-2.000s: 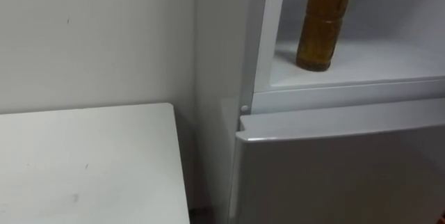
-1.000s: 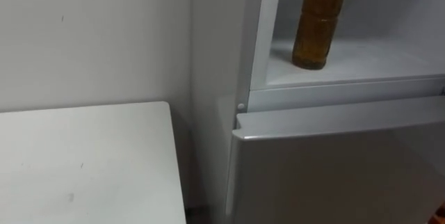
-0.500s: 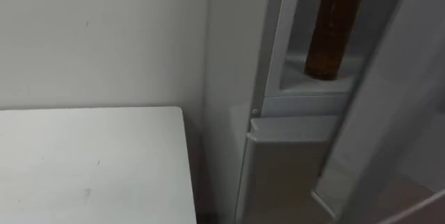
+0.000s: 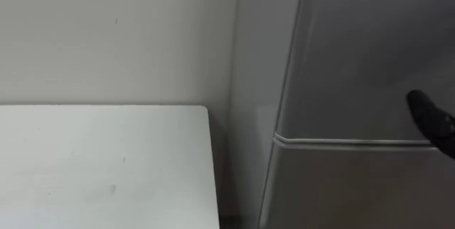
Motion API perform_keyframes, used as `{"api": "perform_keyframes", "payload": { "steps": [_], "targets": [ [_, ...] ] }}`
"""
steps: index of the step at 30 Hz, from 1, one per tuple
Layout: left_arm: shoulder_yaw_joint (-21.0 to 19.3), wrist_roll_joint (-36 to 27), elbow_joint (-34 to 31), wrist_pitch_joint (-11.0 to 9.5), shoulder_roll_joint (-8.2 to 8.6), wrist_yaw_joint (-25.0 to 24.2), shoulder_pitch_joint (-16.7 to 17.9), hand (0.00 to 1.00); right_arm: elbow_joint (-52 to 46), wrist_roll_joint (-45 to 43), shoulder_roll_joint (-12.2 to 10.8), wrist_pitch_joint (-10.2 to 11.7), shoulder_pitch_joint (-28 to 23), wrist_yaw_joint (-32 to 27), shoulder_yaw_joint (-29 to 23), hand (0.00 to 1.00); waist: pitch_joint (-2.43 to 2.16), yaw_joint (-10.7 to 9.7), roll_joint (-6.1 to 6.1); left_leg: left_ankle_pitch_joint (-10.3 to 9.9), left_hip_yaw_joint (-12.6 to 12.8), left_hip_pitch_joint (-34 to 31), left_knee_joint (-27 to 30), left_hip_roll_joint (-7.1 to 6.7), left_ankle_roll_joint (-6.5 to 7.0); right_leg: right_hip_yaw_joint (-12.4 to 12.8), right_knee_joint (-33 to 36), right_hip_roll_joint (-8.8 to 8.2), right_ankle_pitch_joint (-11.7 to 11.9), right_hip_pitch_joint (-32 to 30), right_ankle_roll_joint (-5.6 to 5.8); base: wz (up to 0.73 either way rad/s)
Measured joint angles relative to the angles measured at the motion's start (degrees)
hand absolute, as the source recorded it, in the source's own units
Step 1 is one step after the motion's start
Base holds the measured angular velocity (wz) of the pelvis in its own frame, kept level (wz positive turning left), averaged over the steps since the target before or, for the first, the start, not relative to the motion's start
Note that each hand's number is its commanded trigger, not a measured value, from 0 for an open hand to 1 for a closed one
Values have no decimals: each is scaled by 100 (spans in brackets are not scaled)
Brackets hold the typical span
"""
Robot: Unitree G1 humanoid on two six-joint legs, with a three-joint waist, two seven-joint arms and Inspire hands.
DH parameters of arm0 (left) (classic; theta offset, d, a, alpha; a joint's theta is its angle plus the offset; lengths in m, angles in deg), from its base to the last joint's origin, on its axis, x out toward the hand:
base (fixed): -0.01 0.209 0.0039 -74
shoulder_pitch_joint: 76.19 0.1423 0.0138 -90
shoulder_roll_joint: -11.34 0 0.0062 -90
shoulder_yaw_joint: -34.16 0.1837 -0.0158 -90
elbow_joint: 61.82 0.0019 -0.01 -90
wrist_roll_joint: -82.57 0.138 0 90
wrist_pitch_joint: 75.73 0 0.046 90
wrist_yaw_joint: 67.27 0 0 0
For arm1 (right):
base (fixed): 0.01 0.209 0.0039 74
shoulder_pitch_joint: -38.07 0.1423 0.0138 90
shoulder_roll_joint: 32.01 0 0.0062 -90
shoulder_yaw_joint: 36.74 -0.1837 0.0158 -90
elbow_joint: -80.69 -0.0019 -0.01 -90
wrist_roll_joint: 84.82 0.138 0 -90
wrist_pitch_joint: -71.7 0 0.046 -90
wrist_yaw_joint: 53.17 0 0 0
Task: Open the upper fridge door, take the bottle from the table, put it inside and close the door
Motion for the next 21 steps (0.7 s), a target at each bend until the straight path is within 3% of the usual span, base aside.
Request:
{"api": "perform_keyframes", "payload": {
  "steps": [18, 21],
  "targets": [
    [165, 93, 2, 8, -67, 11, -27, 0, 194, -12, -37, 22, 51, 29, 305, 0, 7, 48, 13, -1, -24, 60, 3, 2, 1, -8, -21, 3, 10, 62, -3, 0],
    [167, 97, 3, 17, -93, -41, -26, 0, 440, -157, -37, 174, 98, 30, 333, 0, 5, 42, 26, -1, -40, 64, 0, 9, 0, 0, -17, 14, 17, 64, -12, 0]
  ]
}}
